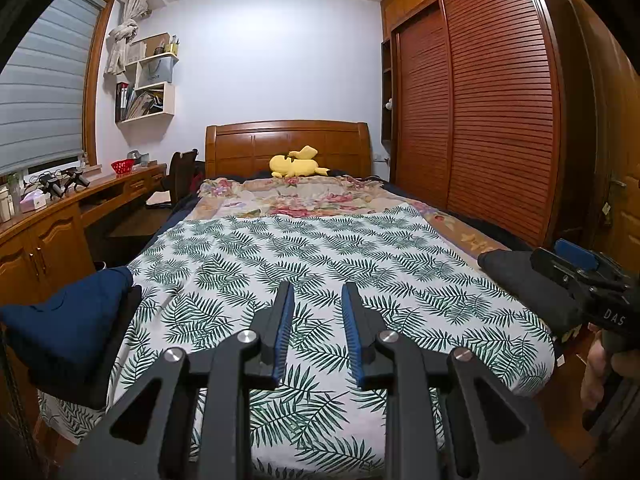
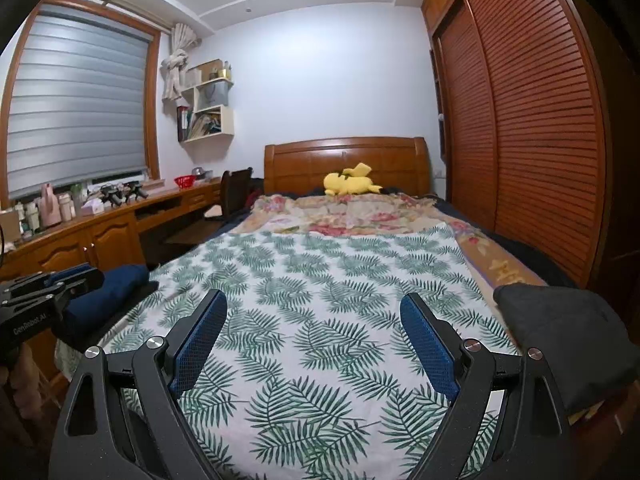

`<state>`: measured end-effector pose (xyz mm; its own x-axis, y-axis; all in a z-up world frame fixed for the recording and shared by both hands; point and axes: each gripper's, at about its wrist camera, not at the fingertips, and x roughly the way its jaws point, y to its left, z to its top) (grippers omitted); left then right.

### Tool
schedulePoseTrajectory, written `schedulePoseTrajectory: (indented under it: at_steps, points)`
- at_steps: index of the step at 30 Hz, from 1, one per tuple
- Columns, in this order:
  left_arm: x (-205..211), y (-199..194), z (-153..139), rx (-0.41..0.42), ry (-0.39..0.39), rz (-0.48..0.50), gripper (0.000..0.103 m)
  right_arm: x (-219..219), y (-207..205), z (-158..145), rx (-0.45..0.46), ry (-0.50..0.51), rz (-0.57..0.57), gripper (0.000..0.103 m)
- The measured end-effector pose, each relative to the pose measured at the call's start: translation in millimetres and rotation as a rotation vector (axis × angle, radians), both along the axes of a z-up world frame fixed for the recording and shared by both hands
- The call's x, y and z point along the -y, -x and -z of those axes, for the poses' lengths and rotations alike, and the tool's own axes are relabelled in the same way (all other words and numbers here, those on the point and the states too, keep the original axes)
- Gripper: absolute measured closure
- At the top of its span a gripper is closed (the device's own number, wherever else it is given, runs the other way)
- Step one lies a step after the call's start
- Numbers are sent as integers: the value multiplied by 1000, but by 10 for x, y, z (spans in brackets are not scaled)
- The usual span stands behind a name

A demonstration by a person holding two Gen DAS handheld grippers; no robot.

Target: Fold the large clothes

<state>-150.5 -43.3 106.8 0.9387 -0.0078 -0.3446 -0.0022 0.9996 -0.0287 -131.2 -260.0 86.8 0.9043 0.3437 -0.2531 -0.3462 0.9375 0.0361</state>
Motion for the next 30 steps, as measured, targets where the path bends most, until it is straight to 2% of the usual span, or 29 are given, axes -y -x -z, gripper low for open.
schedulePoseTrajectory:
  at_steps: [30]
  points:
    - [-54,59,34,1,-2,-2,79,-13,-25,65,6,-7,14,13]
